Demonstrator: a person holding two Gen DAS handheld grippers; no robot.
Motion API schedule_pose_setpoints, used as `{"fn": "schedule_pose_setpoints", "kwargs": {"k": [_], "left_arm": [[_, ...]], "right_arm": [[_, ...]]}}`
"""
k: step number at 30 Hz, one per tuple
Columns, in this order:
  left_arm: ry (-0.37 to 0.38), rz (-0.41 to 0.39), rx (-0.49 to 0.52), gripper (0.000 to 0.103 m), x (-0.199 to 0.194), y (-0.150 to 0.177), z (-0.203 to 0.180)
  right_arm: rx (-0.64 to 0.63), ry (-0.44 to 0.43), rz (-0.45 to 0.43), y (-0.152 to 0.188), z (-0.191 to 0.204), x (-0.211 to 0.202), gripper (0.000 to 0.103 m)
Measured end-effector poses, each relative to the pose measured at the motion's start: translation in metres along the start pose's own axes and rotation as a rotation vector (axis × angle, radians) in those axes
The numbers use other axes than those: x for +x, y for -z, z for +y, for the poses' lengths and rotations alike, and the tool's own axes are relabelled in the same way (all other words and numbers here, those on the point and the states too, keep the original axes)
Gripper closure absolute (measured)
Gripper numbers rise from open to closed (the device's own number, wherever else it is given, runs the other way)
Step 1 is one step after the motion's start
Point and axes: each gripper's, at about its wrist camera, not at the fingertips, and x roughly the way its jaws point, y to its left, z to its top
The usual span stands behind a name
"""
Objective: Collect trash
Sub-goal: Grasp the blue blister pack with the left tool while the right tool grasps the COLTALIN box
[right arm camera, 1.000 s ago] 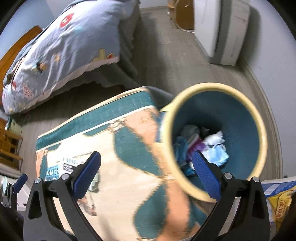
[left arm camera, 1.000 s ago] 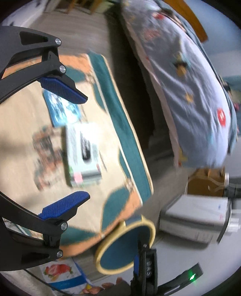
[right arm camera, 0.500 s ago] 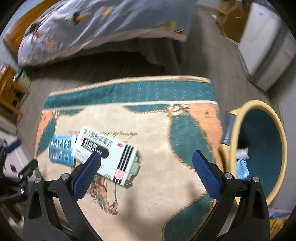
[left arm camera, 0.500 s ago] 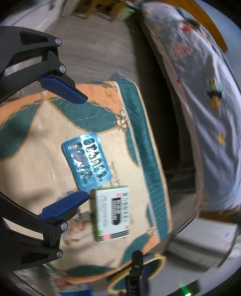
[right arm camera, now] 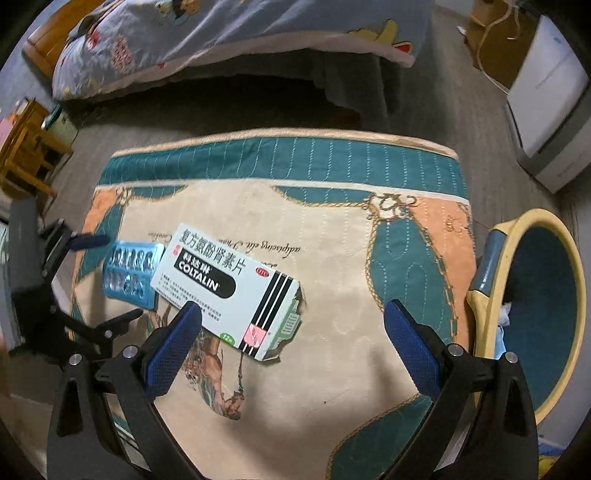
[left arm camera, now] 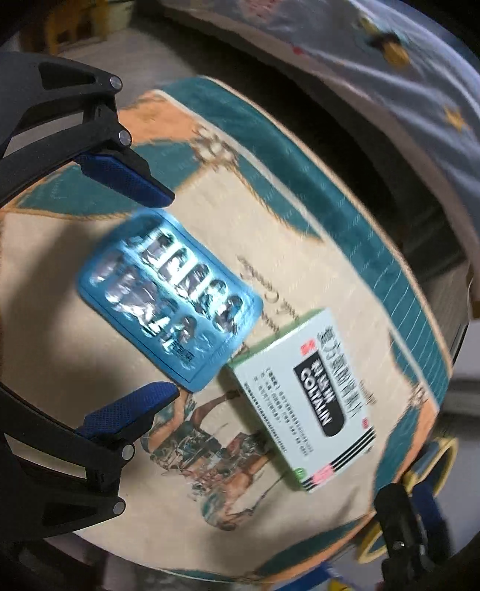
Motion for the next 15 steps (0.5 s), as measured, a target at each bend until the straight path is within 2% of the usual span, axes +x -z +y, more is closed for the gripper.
{"fn": "schedule_pose_setpoints", "kwargs": {"k": [2, 8, 15], "left_arm": [[0.009, 0.011, 0.018, 0.006, 0.007, -0.004, -0.002], [0.057, 0.036, -0.054, 0.007, 0.01, -0.004, 0.01], [0.079, 0.046, -0.14, 0.025, 0.003, 0.007, 0.029]], "right_arm": [[-0.044, -0.001, 0.013, -0.001, 0.005, 0.005, 0.006], [-0.332, 0.019, 0.022, -0.004, 0.038, 0.018, 0.006], [-0.554, -0.003, 0.057, -0.01, 0.074, 0.043, 0.006]]}}
